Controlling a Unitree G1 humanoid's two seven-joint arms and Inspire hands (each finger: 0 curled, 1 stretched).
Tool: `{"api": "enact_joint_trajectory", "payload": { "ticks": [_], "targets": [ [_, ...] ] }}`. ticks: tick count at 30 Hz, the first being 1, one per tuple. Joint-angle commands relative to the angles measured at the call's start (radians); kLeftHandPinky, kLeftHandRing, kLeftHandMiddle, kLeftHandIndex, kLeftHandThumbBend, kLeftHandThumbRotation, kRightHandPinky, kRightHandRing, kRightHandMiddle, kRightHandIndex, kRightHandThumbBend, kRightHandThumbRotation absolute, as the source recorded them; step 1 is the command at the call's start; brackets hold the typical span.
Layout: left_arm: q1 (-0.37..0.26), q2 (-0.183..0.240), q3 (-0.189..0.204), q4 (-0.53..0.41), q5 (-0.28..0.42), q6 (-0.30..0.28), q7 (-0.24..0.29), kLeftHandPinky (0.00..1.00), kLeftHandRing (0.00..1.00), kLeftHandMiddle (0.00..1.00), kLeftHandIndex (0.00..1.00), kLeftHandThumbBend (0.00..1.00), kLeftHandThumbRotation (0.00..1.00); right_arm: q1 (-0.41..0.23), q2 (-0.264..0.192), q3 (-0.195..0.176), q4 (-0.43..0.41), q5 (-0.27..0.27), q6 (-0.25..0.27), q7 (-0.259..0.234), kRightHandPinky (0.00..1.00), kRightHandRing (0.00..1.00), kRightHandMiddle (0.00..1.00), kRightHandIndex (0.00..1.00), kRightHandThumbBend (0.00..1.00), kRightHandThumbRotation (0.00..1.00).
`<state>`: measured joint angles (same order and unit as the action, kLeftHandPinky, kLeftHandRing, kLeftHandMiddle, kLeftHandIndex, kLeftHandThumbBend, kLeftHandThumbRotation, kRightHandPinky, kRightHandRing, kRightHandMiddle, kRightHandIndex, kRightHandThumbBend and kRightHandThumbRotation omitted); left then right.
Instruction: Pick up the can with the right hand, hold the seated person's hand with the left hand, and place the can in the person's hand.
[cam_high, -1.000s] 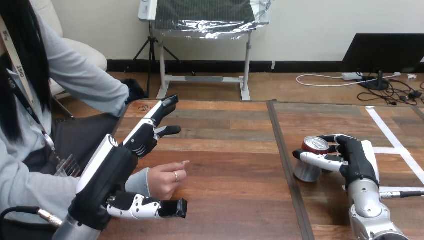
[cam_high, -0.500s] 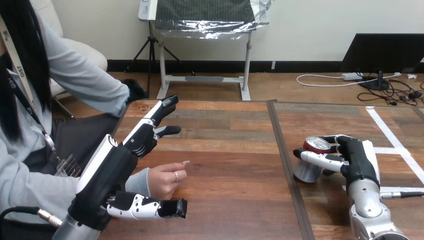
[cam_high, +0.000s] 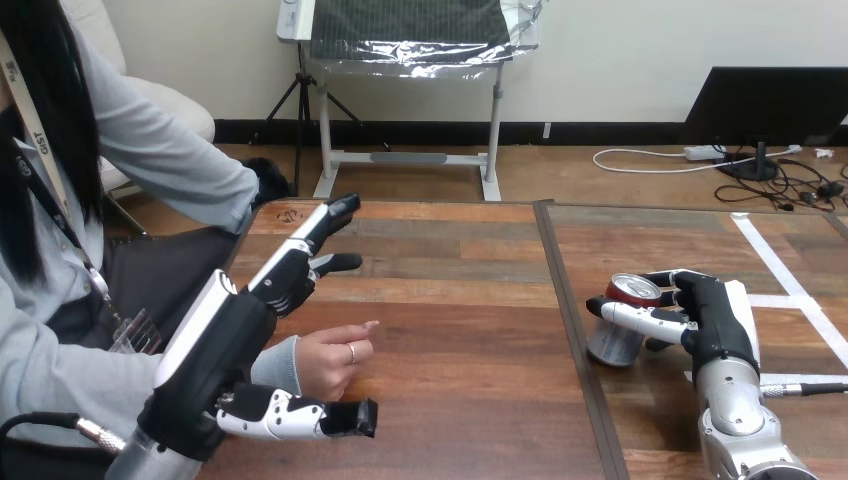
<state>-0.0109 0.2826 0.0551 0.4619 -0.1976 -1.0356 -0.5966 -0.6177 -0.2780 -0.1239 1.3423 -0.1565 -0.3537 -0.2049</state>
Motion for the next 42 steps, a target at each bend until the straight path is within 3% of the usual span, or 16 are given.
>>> {"api": "enact_joint_trajectory", "payload": {
  "ticks": [1, 12, 21, 26, 36, 42],
  "targets": [
    [-0.043, 0.023, 0.018, -0.009, 0.020, -0.003, 0.031, 0.80, 0.95, 0.98, 0.95, 1.00, 0.49, -0.089, -0.014, -0.004, -0.039, 0.009, -0.047, -0.005, 0.36, 0.42, 0.51, 0.54, 0.78, 0.00],
    [-0.041, 0.039, 0.030, -0.013, 0.076, -0.005, 0.088, 0.80, 0.95, 0.97, 0.95, 1.00, 0.44, -0.092, -0.013, -0.013, -0.047, 0.024, -0.079, 0.019, 0.37, 0.42, 0.51, 0.54, 0.77, 0.00],
    [-0.034, 0.068, 0.061, -0.039, 0.208, 0.033, 0.185, 0.91, 0.98, 0.98, 0.96, 1.00, 0.41, -0.098, -0.013, -0.002, -0.056, 0.014, -0.104, 0.018, 0.40, 0.45, 0.52, 0.54, 0.78, 0.00],
    [-0.031, 0.083, 0.078, -0.059, 0.283, 0.051, 0.241, 0.92, 0.97, 0.97, 0.96, 1.00, 0.40, -0.100, -0.010, -0.001, -0.064, 0.015, -0.121, 0.022, 0.41, 0.46, 0.52, 0.54, 0.78, 0.00],
    [-0.044, 0.134, 0.084, -0.076, 0.377, 0.087, 0.306, 0.91, 0.96, 0.95, 0.94, 1.00, 0.26, -0.105, 0.000, -0.020, -0.080, 0.050, -0.165, 0.073, 0.38, 0.43, 0.50, 0.53, 0.76, 0.00],
    [-0.051, 0.164, 0.082, -0.085, 0.426, 0.106, 0.336, 0.90, 0.96, 0.95, 0.94, 1.00, 0.20, -0.108, -0.001, -0.012, -0.087, 0.056, -0.187, 0.081, 0.37, 0.42, 0.50, 0.53, 0.75, 0.00]
  ]
}}
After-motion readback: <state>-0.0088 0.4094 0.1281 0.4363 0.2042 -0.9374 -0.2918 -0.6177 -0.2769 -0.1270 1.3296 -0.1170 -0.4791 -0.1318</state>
